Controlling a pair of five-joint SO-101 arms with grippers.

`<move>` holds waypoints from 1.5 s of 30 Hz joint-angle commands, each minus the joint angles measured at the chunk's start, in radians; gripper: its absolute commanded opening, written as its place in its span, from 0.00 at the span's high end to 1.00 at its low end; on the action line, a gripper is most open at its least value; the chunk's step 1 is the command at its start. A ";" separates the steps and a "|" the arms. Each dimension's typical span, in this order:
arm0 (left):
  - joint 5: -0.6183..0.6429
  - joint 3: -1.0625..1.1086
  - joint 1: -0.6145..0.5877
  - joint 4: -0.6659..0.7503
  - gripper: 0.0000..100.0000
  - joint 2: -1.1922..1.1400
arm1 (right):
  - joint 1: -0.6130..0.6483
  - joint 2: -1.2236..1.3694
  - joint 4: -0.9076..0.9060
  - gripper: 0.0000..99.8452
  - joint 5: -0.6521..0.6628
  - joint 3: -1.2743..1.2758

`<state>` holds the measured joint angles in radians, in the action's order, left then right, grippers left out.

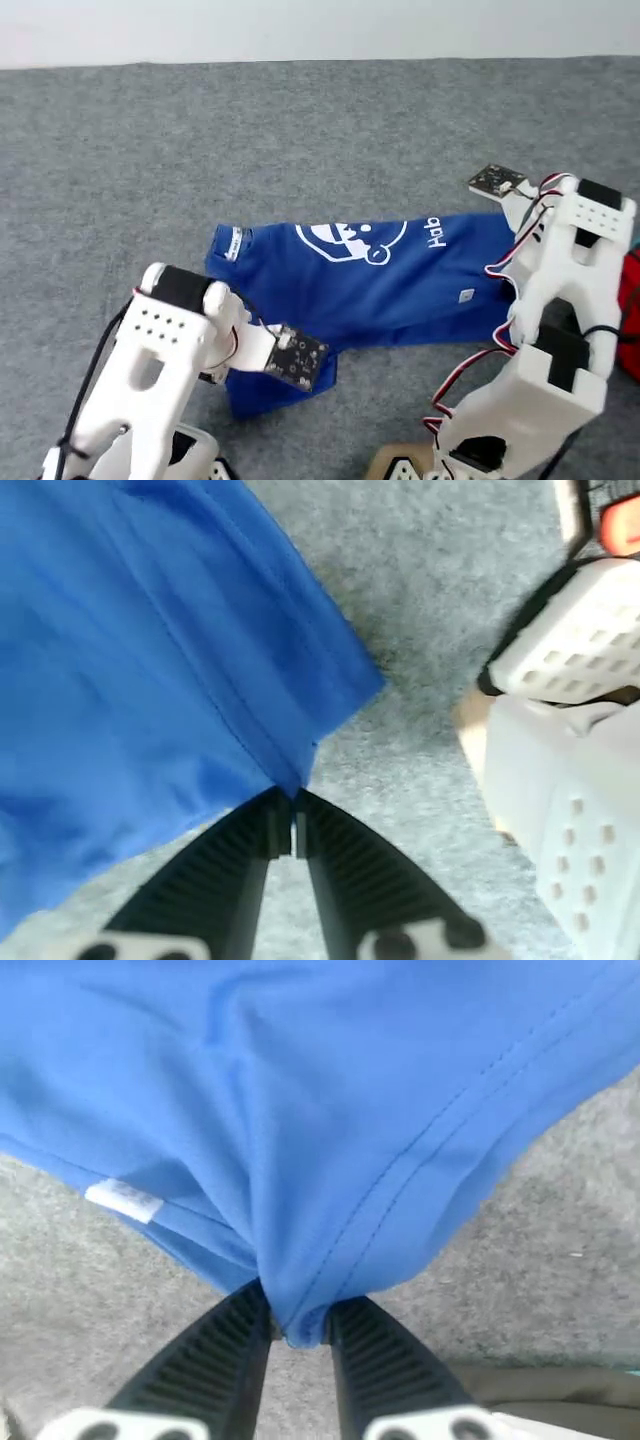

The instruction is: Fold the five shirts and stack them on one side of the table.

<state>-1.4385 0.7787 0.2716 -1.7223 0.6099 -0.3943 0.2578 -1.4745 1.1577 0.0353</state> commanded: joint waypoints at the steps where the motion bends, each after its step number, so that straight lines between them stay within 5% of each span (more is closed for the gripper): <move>1: 0.020 -0.019 0.043 -0.035 1.00 0.100 | -0.010 -0.047 -0.025 0.99 0.012 -0.054; 19: 0.129 0.143 0.051 0.005 1.00 0.141 | 0.082 -0.044 -0.013 0.99 0.005 -0.002; 27: 0.381 0.137 0.051 0.146 0.88 0.150 | 0.082 -0.044 -0.016 0.98 -0.021 -0.003; 33: 0.400 0.127 0.048 0.152 0.88 0.150 | 0.071 -0.050 -0.024 0.84 -0.118 -0.008; 37: 0.400 0.064 -0.018 0.184 0.88 0.150 | 0.068 -0.056 -0.025 0.76 -0.175 -0.020; 45: 0.470 0.031 -0.219 0.476 0.88 0.150 | 0.068 -0.056 -0.182 0.76 -0.199 -0.213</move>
<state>-1.0288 0.8523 0.1043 -1.3495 0.7419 -0.3207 0.2578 -1.5927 0.9689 -0.0767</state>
